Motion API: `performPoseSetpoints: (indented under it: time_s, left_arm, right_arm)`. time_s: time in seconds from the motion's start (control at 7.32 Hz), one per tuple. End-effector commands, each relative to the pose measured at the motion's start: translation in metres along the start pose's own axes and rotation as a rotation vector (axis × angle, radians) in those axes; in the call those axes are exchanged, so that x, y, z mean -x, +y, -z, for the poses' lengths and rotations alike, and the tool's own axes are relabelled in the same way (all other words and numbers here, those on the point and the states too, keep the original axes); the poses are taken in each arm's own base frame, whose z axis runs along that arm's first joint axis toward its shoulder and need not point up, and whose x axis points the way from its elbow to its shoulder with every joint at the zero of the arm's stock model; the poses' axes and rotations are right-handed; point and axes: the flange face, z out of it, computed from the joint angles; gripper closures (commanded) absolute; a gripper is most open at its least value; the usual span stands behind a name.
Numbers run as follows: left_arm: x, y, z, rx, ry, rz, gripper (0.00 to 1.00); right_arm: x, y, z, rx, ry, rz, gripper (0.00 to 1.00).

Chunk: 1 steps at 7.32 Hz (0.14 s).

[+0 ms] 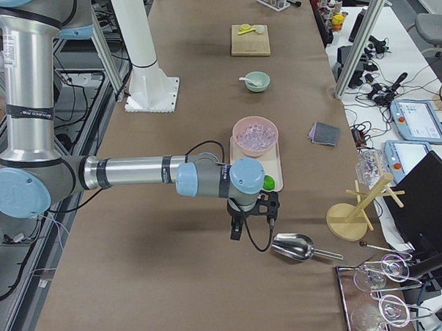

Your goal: Put spoon and ice into bowl

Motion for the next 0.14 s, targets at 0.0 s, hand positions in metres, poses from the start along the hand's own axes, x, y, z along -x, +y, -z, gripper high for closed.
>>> performPoseSetpoints:
  time_s: [0.0]
  left_arm:
    - [-0.0013, -0.0003, 0.0012, -0.003, 0.002, -0.003, 0.02]
  right_arm:
    - [0.0004, 0.0007, -0.0001, 0.002, -0.004, -0.002, 0.00]
